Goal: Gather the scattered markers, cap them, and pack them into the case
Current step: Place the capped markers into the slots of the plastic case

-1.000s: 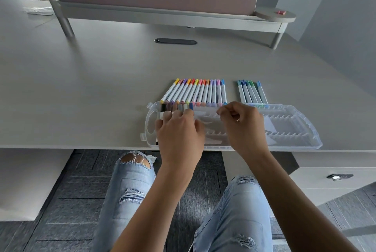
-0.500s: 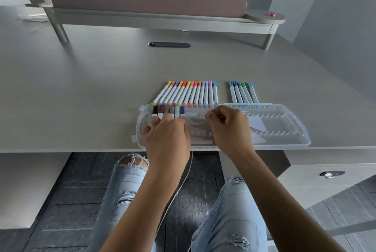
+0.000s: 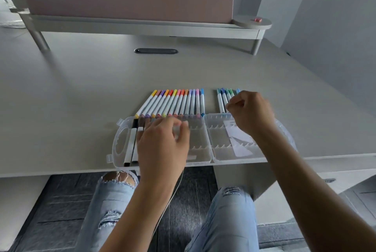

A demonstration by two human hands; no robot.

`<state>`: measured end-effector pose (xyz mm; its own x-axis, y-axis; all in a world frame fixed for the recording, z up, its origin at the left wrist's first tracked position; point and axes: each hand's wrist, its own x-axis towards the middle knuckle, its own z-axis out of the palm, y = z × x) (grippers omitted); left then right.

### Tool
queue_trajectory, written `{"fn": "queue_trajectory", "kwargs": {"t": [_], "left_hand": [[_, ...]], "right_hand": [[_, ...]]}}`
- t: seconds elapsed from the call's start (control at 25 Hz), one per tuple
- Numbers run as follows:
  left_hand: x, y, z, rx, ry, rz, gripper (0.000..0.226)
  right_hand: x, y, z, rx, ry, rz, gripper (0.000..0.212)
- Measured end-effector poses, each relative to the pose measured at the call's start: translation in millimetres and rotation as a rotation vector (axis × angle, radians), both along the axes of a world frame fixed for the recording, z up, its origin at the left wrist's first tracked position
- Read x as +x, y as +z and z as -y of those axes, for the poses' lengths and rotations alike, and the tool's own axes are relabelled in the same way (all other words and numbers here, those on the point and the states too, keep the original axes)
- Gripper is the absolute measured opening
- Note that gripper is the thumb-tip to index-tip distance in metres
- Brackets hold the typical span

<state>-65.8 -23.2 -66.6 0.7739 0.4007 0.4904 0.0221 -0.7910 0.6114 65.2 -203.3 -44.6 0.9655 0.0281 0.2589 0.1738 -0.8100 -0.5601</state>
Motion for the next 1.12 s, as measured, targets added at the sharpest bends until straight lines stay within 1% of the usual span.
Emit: {"fn": "queue_trajectory", "kwargs": {"t": [0.12,0.24,0.36,0.44,0.56,0.6,0.68,0.76,0.84,0.92,1.0,1.12], "left_hand": [[29,17,22,-0.061,-0.092,-0.028,0.03],[58,27,32,-0.026,-0.107,-0.125,0.035],[82,33,37,-0.035,-0.13,-0.23,0.038],[95,35,40,-0.027,-0.143,-0.253,0.039],[111,37,40,0.035,-0.142,-0.315,0.031],[116,36,39,0.065,-0.144,-0.34,0.026],[122,35,38,0.126,-0.143,-0.366,0.019],[127,33,39,0.162,-0.152,-0.383,0.014],[134,31,44,0.186,-0.174,-0.405,0.013],[142,29,50,0.211,-0.189,-0.427,0.01],[148,28,56,0.225,-0.193,-0.43,0.009],[155,29,56,0.234,-0.188,-0.42,0.009]], "right_hand": [[38,1,-1,-0.216,-0.064,-0.029,0.013],[60,4,-6,-0.356,-0.087,-0.112,0.014],[72,5,-8,-0.427,-0.06,-0.153,0.024],[76,4,-10,-0.453,-0.052,-0.154,0.029],[80,4,-10,-0.45,-0.039,-0.147,0.035],[81,2,-9,-0.424,-0.031,-0.155,0.035],[83,1,-4,-0.308,-0.031,-0.186,0.04],[86,3,9,-0.099,-0.073,-0.224,0.044],[85,11,28,0.139,-0.126,-0.246,0.042],[84,17,49,0.303,-0.167,-0.252,0.038],[79,20,63,0.371,-0.183,-0.247,0.039],[72,19,72,0.408,-0.168,-0.272,0.038]]}}
